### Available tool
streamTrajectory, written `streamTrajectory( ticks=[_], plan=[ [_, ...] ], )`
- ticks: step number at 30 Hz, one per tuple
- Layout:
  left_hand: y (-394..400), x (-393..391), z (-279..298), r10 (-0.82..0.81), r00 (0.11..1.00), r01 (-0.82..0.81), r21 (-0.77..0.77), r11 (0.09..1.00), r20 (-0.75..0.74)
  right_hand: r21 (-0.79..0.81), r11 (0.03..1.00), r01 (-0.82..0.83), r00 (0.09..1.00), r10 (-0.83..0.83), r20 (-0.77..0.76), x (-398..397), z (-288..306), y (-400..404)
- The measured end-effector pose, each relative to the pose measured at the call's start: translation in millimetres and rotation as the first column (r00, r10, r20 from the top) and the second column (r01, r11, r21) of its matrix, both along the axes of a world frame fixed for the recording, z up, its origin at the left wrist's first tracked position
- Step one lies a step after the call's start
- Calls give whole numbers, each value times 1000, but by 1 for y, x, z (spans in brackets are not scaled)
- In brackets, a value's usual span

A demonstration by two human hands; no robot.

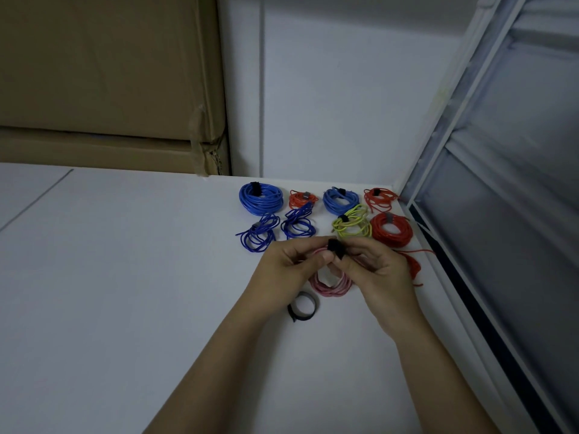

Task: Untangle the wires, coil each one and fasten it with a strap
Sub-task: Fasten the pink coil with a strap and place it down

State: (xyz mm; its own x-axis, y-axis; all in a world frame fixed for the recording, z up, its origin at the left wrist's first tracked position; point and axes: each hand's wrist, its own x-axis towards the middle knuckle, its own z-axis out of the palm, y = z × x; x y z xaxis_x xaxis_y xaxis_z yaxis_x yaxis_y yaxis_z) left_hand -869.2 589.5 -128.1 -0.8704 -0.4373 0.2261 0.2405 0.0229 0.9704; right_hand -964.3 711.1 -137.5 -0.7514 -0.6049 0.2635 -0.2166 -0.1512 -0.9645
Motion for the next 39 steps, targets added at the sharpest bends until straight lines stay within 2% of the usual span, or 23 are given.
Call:
streamTrajectory(
  ticks=[5, 9, 12, 16, 21, 24, 26, 31, 36, 39],
  plan=[
    [-2, 1, -1, -26, 999, 26, 6, 1000, -22, 36, 999, -22, 999, 24, -39, -4, 0, 4],
    [-2, 1, -2, 27, 998, -34, -119, 992, -60, 17, 999, -41, 994, 43, -104, -1, 1, 3],
    [-1, 2, -4, 89, 991, -114, -303, 946, -97, -16, 999, -37, 991, 35, -131, 2, 3, 2],
    [0, 0, -7, 112, 983, -164, -433, 886, -144, -26, 1000, 13, 998, -15, -68, 2, 0, -1],
    [-2, 0, -10, 101, 990, -137, -522, 842, -96, -10, 996, 88, 993, -89, -82, -1, -3, -1],
    [-1, 0, -8, 91, 991, -130, -585, 801, -96, 43, 983, 178, 976, -171, -132, -4, -5, 1],
    [1, -1, -6, 88, 993, -114, -618, 778, -72, 64, 972, 224, 953, -205, -221, -3, -7, 2],
    [1, -1, -10, 162, 986, -119, -481, 868, 49, 70, 960, 271, 814, -190, -550, 4, -10, 0],
    [-2, 0, -6, 162, 980, -139, -183, 973, 118, -12, 966, 257, 772, -212, -599, 8, -10, -3],
    [-6, 1, -4, 146, 980, -133, -102, 986, 135, 14, 977, 210, 758, -154, -634, 8, -6, -4]
  ],
)
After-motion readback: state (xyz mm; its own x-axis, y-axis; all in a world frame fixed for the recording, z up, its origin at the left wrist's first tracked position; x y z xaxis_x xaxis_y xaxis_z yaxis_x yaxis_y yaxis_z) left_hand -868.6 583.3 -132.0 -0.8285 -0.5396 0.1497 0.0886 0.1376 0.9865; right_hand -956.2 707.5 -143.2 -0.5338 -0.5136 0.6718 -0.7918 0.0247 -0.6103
